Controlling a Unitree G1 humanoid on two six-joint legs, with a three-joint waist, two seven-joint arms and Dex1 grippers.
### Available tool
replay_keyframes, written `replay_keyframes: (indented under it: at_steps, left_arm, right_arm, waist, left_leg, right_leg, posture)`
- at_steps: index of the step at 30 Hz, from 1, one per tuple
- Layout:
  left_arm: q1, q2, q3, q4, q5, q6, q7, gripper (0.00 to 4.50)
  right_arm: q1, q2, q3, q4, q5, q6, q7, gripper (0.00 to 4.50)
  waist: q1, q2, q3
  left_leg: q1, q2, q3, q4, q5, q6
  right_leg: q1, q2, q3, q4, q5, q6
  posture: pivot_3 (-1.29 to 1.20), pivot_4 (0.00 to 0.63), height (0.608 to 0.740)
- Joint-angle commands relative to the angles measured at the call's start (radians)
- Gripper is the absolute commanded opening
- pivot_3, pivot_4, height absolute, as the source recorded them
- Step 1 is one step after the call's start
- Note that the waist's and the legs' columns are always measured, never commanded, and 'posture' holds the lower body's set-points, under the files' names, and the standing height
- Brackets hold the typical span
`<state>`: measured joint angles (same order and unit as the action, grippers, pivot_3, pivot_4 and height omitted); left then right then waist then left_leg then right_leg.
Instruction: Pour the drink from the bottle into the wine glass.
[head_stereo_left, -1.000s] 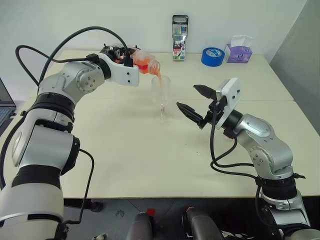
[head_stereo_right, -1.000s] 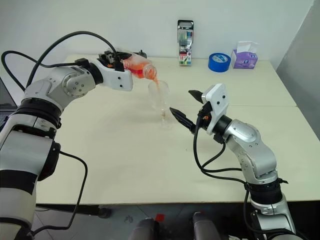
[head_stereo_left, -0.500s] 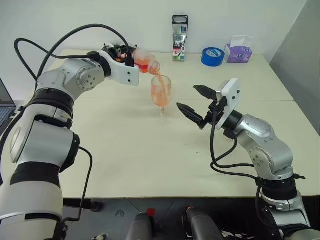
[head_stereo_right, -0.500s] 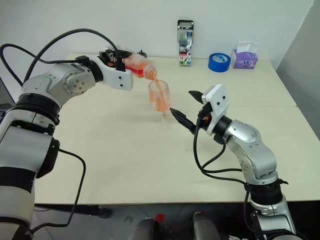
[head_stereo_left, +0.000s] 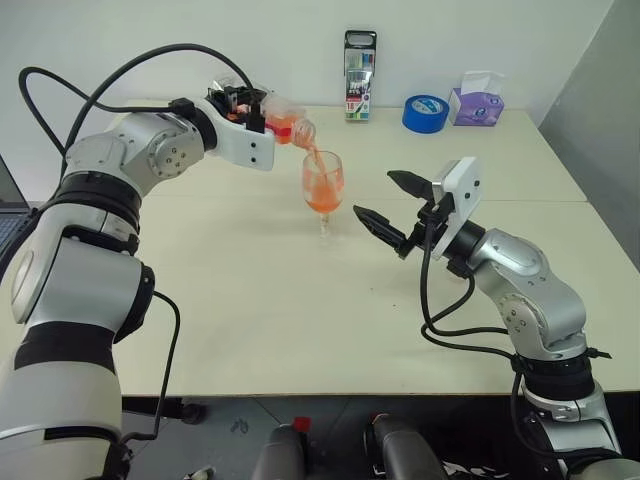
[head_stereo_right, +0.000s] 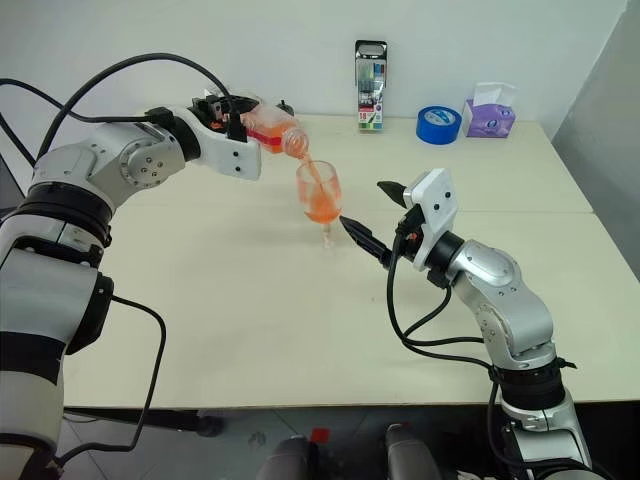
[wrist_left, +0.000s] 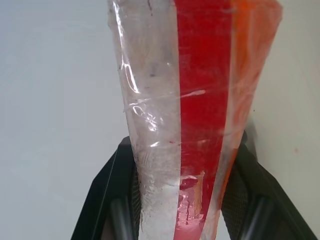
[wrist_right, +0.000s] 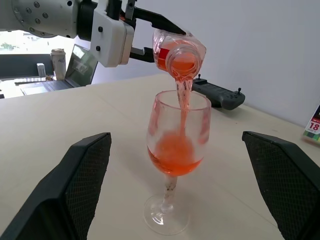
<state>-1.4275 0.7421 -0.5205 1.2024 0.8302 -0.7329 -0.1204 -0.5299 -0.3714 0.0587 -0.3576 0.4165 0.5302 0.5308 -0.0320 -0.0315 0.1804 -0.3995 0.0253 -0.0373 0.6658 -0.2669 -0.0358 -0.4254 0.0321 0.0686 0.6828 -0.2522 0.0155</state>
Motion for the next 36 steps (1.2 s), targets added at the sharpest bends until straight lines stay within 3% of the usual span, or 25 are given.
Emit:
replay_keyframes:
  at_steps: [1,19,30,36]
  left_arm:
    - [-0.060,0.021,0.002,0.001,0.002,-0.002,0.023,1.67]
    - [-0.061,-0.002,0.012,0.021,-0.034,-0.003,0.015,1.67]
    - [0.010,-0.033,0.152,0.003,-0.261,-0.004,-0.178,1.67]
    - [0.064,-0.095,0.345,-0.044,-0.523,0.115,-0.351,1.67]
  right_arm:
    - [-0.012,0.003,-0.020,-0.037,0.008,-0.022,0.002,4.50]
    - [-0.008,0.001,-0.024,-0.038,0.007,-0.021,-0.001,4.50]
    - [-0.016,0.010,-0.022,-0.035,0.018,-0.016,0.002,4.50]
    - [-0.015,0.007,-0.019,-0.041,0.024,-0.011,0.010,4.50]
  waist:
    - [0.000,0.000,0.000]
    - [0.000,0.000,0.000]
    - [0.000,0.000,0.000]
    - [0.000,0.000,0.000]
  left_leg:
    - [0.000,0.000,0.000,0.000,0.000,0.000]
    - [0.000,0.000,0.000,0.001,0.000,0.000]
    - [0.001,0.000,0.000,0.002,0.000,0.000]
    - [0.000,0.000,-0.001,0.006,0.000,0.000]
  right_leg:
    - [0.000,0.000,0.000,0.000,0.000,0.000]
    - [0.000,0.000,0.000,0.001,0.000,0.000]
    - [0.000,0.000,0.000,0.004,0.000,0.000]
    - [0.000,0.000,-0.001,0.006,0.000,0.000]
  posture:
    - [0.00,0.150,0.740]
    - [0.00,0.150,0.740]
    - [0.00,0.150,0.740]
    - [0.00,0.150,0.740]
